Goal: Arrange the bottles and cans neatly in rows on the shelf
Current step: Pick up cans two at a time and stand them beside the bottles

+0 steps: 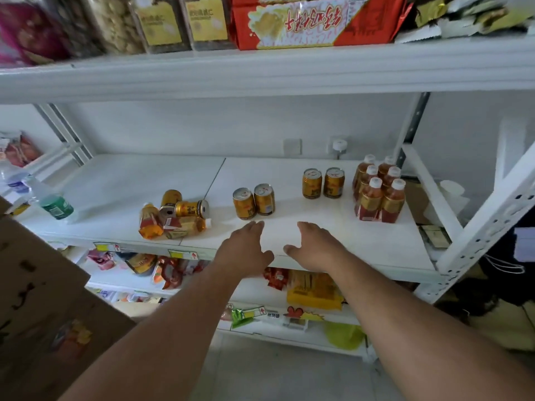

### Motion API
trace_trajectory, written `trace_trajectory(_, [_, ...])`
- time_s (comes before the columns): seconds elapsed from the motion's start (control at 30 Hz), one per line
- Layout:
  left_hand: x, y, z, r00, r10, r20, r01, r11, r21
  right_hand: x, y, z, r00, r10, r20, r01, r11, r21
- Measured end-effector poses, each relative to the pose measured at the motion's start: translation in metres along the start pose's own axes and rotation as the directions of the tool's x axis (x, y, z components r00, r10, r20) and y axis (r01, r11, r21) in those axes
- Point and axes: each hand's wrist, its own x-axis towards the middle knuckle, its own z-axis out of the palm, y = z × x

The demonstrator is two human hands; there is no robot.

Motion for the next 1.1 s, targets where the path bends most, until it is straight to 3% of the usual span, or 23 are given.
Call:
trace_trajectory(0.43, [-0.037,-0.123,-0.017,1.000,-0.018,-0.012,0.016,0.985,-0.172,-0.013,-0.098,0.050,0.997,0.081,-0.020,-0.079,0.996,0.050])
trace_trajectory(0.67, [-0.009,-0.131,-0.021,1.000,0.004,-0.009,-0.006,0.976,-0.219,0.019,-0.105,0.053,0.994,0.098,-0.051,-0.094,0.993,0.070])
trace_trajectory(1.1, [0.074,-0.118,-0.016,0.995,-0.097,-0.022,0.081,0.921,-0.380,0.107,-0.073,0.040,0.984,0.154,-0.086,-0.137,0.974,0.180])
